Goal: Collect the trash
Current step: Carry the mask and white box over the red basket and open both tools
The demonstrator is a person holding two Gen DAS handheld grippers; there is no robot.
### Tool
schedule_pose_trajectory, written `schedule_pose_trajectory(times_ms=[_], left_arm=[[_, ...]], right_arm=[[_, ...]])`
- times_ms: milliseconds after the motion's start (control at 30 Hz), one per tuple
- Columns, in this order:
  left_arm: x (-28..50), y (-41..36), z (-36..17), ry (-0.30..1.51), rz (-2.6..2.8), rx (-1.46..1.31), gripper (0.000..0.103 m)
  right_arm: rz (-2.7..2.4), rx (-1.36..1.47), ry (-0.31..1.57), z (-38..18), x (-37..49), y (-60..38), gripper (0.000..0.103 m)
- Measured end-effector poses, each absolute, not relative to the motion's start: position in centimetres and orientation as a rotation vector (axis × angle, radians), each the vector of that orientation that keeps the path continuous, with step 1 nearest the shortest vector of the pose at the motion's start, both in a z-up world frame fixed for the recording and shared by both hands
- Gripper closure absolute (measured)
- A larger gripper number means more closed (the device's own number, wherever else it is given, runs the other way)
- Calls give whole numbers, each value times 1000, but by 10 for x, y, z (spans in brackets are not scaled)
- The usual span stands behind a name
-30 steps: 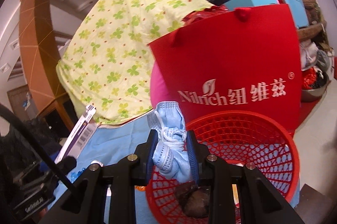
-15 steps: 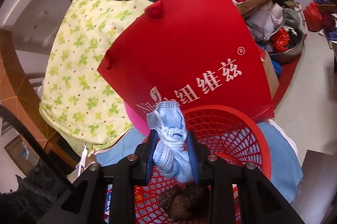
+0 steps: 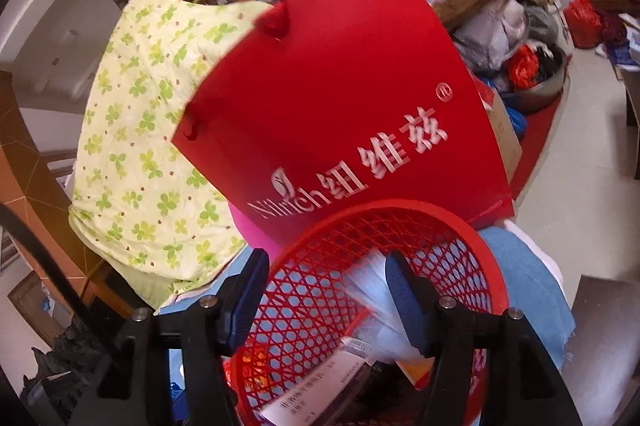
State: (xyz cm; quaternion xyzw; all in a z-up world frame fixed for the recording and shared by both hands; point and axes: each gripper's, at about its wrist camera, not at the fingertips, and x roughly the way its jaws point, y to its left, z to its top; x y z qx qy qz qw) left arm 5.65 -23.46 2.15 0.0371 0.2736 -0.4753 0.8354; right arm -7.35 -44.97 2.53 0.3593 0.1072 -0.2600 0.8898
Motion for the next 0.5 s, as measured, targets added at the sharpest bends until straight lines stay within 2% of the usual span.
schedule_pose_trajectory(times_ms=[233, 500], left_arm=[[70, -197, 26, 568, -857, 125, 39], [110, -112, 15, 593, -633, 140, 39]], right_arm=[[-469, 560, 181, 47, -56, -402, 38], [-336, 421, 181, 55, -25, -335, 38]])
